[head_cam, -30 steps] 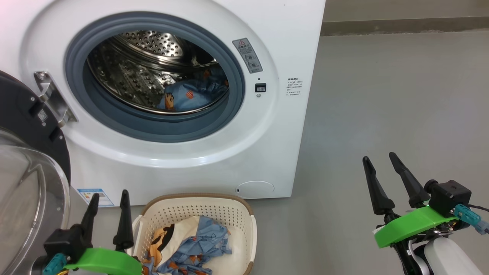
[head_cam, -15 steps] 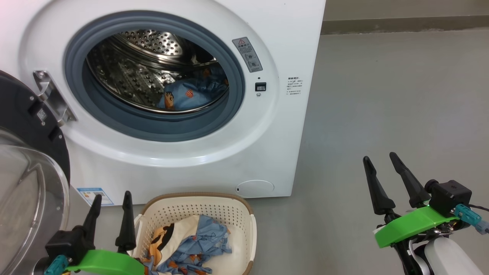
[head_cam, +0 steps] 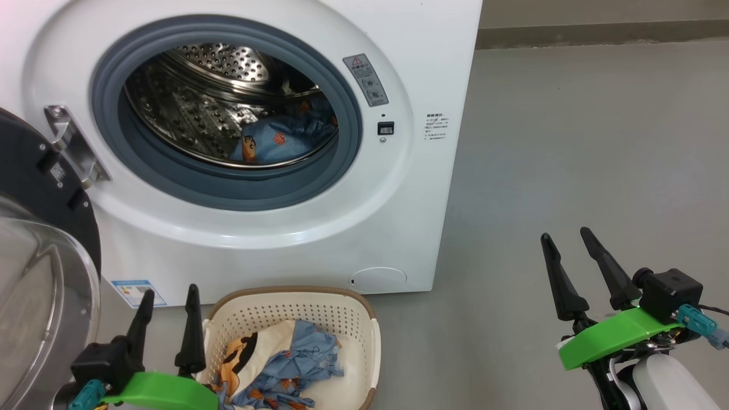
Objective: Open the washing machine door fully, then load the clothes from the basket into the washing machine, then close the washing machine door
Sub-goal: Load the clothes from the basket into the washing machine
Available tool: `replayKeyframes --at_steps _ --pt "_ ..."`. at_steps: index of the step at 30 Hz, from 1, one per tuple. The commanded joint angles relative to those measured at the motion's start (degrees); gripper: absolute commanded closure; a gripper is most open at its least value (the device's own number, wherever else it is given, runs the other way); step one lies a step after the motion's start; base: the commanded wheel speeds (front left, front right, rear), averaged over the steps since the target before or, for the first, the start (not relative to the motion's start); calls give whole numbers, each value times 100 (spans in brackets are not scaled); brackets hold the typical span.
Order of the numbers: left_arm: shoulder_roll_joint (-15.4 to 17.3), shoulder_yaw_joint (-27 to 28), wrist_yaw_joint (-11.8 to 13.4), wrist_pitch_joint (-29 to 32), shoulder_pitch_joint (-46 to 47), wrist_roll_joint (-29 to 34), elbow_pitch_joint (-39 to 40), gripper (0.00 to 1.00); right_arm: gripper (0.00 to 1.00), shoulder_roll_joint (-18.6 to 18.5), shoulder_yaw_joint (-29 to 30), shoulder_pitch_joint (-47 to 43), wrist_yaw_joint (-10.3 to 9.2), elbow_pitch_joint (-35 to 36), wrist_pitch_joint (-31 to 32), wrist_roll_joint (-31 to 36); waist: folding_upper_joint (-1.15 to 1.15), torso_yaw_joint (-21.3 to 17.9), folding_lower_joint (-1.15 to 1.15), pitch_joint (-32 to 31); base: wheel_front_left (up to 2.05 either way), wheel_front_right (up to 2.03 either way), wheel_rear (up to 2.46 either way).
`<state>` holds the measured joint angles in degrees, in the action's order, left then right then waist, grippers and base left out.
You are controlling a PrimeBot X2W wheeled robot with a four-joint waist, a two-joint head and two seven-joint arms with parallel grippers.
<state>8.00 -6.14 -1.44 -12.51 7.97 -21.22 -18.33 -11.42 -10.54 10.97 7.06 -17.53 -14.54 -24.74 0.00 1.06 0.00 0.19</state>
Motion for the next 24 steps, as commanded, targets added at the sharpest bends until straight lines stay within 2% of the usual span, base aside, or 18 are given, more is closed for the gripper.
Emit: replayKeyframes --at_steps 1,12,24 --pt "108 160 35 9 88 -64 167 0 0 -73 -99 42 43 134 -46 -36 0 -18 0 15 0 0 0" --pt "125 38 34 219 263 -102 -60 0 0 -95 -147 162 43 192 -46 -35 0 -196 0 469 0 0 0" --pt "116 -105 -65 250 861 -117 -1114 0 0 -147 -149 451 43 268 -46 -30 0 -427 0 1202 0 0 0"
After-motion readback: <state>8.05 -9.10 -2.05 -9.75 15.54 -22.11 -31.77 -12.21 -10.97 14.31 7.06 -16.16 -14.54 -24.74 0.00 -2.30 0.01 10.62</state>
